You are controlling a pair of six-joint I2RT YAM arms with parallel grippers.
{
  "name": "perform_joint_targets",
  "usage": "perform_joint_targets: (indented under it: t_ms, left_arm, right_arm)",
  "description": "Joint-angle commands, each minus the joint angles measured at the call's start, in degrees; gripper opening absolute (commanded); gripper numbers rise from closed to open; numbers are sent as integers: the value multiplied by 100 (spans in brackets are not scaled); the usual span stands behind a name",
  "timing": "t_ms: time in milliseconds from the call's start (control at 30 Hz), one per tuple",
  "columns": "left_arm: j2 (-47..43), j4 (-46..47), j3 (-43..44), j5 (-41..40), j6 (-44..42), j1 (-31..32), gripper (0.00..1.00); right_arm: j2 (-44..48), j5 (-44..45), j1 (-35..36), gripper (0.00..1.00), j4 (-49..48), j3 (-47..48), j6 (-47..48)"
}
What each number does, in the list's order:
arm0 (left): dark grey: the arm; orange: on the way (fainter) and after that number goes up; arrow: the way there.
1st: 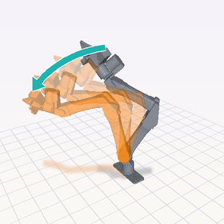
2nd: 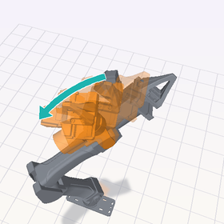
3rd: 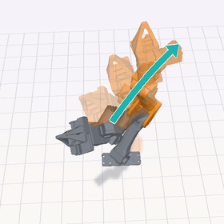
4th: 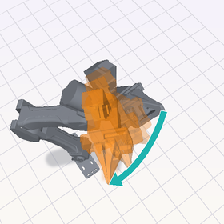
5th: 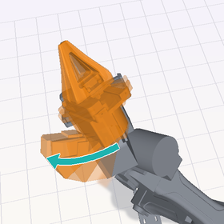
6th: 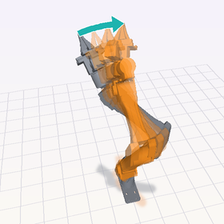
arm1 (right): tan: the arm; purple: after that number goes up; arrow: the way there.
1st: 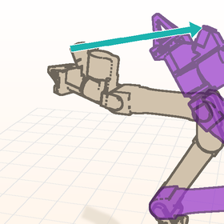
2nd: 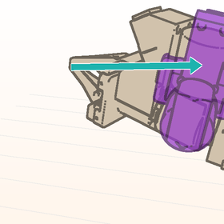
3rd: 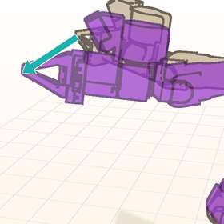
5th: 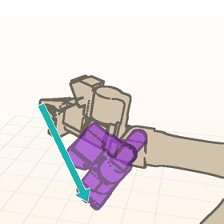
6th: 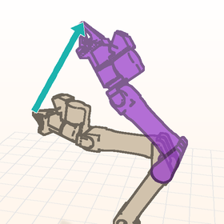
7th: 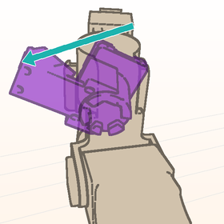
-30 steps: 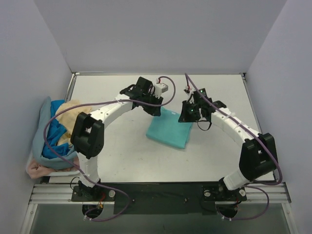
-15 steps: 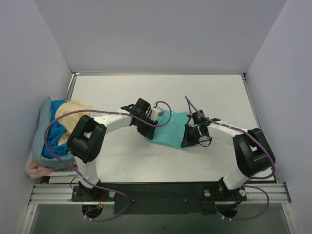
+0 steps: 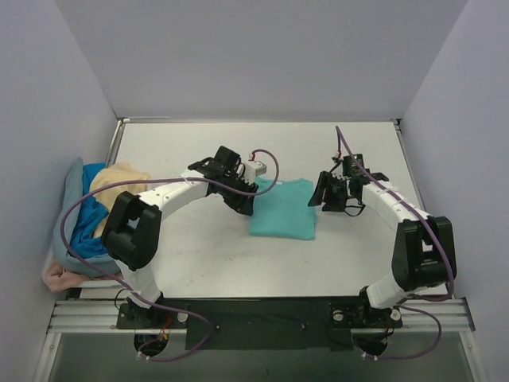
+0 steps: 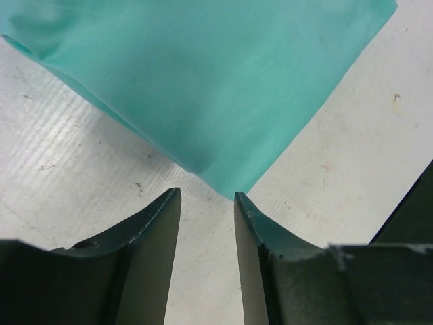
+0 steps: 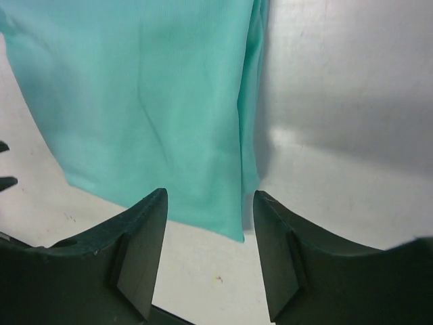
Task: Fold and stack the t-shirts
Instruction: Smooth out wrinkles on the folded tshirt, then put the neatly folded tshirt into the corner of the board with the right arm
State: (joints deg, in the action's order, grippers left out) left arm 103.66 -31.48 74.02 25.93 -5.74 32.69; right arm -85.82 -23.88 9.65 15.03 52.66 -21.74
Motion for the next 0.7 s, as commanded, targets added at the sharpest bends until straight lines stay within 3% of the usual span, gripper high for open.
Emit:
perform_joint_targets:
  t_ms: [0, 267, 333, 367, 433, 533, 667]
  left_arm:
    - [-205, 46, 245, -96, 134, -78, 48]
    - [-355, 107, 16, -264, 99, -298, 50]
    - [-355, 125, 7, -325, 73, -324, 49]
    - [-346, 116, 16, -378, 64, -333, 49]
    - [-346, 64, 60, -396, 29, -368, 49]
    - [-346, -24, 165, -396, -41, -456, 49]
    - [-346, -94, 244, -510, -138, -614, 49]
  right_arm:
    - [-899, -485, -279, 50, 27, 576, 100]
    - [-2068, -1249, -288, 46, -228, 956, -15]
    - [-2297, -1364, -297, 31, -333, 1035, -76]
    - [-2368, -1400, -323, 16, -360, 1070, -102]
    - [-2527, -1496, -385, 2, -343, 1237, -120]
    - [-2632, -1471, -542, 0, -194, 1518, -33]
    - [-2913, -1102, -876, 0, 727, 2317, 458]
